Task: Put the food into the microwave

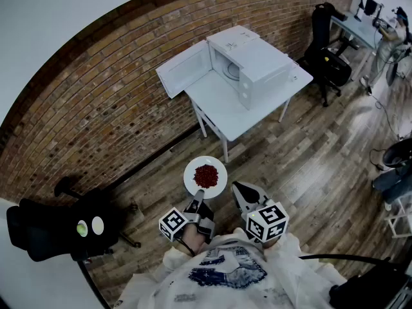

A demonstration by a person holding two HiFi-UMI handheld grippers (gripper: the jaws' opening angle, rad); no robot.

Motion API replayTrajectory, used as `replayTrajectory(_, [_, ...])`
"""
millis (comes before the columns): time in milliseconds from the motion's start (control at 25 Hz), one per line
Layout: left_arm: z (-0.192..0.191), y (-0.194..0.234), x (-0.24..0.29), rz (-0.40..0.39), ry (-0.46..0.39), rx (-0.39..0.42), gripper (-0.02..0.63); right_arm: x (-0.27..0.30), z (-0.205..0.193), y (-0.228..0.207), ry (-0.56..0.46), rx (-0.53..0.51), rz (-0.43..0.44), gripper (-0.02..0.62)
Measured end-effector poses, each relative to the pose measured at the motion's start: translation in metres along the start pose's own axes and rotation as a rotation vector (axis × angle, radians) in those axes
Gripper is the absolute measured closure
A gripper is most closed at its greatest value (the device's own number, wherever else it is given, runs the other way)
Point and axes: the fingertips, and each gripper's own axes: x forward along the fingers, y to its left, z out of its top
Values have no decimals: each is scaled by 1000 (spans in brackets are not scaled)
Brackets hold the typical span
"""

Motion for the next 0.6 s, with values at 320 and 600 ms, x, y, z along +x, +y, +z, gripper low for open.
replayTrajectory(320, [-7, 0, 2, -6, -16, 28, 591, -3, -4, -8, 5, 17, 32, 581])
replayTrajectory(600, [-18, 5, 5, -10, -41, 4, 591, -6, -10, -16, 20, 33, 77, 581])
